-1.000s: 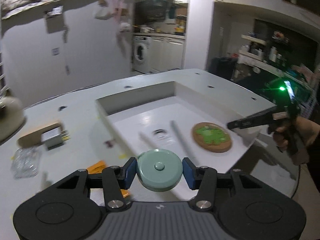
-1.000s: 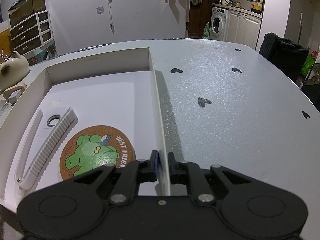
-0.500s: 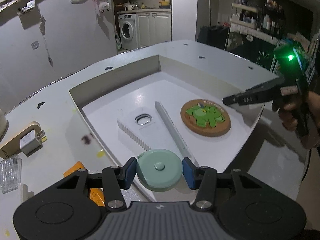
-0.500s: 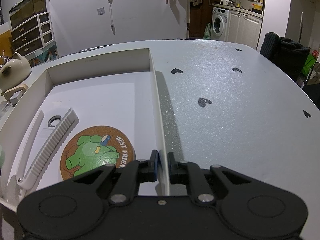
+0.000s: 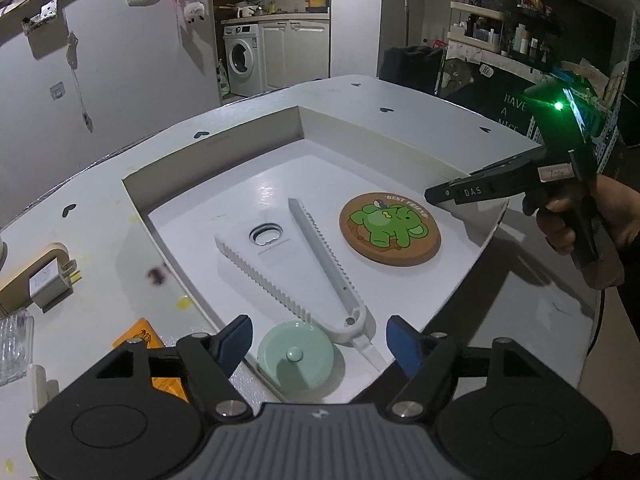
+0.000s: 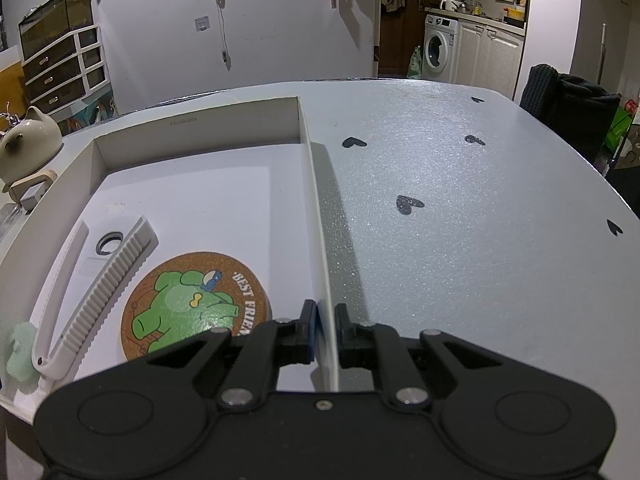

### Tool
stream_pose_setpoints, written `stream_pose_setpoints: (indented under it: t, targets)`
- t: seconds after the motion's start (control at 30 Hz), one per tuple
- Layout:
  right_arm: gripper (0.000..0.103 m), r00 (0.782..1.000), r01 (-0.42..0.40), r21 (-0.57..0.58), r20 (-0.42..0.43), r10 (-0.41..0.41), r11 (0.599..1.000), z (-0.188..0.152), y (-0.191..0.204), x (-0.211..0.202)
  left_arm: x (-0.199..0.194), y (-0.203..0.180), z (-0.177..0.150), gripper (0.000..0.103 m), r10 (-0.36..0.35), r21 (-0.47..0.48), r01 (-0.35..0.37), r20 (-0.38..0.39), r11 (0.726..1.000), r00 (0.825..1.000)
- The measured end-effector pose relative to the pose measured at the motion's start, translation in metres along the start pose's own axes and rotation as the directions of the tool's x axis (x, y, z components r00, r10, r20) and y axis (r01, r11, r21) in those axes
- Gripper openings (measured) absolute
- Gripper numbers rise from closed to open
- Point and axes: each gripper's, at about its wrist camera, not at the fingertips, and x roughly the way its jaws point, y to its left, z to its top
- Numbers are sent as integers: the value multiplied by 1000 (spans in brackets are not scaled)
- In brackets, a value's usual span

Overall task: Organize rigid objects
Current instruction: 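Carry the green disc into the box and open the left tool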

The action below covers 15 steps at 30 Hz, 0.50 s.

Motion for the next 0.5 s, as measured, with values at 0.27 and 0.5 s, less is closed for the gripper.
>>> stream_pose_setpoints:
  t: [0.27, 0.5]
  targets:
    - [10, 1000, 0, 0, 0, 0, 1000, 0, 0, 0, -7, 0, 0, 81, -17, -19, 17, 5, 1000, 1000]
    - [10, 1000, 0, 0, 0, 0, 1000, 0, 0, 0, -20, -9, -5, 90, -34, -4, 34, 10, 999, 999]
